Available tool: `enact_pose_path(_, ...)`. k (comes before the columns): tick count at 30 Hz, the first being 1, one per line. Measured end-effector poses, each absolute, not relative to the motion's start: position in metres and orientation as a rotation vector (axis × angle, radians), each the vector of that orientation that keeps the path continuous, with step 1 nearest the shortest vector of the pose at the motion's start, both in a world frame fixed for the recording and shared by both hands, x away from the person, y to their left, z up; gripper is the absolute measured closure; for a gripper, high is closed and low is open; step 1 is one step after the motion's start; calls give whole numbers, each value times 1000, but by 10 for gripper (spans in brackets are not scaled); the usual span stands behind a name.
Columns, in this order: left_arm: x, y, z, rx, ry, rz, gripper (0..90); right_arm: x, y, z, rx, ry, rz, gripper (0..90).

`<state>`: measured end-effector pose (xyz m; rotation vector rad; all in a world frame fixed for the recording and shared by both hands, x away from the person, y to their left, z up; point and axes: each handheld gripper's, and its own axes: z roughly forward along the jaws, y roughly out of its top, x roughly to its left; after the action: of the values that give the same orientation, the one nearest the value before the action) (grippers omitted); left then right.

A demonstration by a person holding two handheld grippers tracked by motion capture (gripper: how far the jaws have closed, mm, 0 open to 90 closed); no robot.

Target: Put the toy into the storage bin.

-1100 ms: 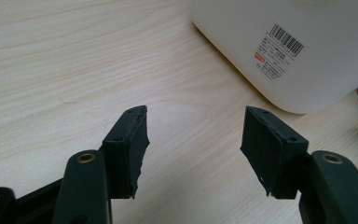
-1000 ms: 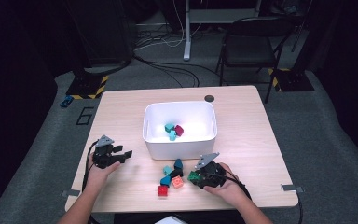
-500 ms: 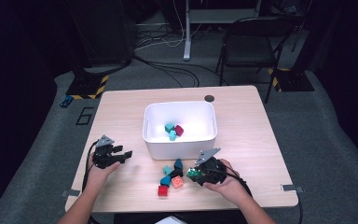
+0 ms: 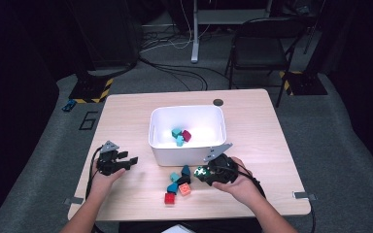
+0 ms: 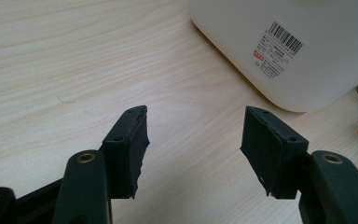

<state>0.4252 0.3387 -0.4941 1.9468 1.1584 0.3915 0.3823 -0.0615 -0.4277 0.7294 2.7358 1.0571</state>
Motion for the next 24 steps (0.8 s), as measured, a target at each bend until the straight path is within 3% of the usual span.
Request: enact_pose_path(24, 425, 339, -494, 1946, 1158, 390, 404, 395, -59, -362, 743, 2698, 1112, 585)
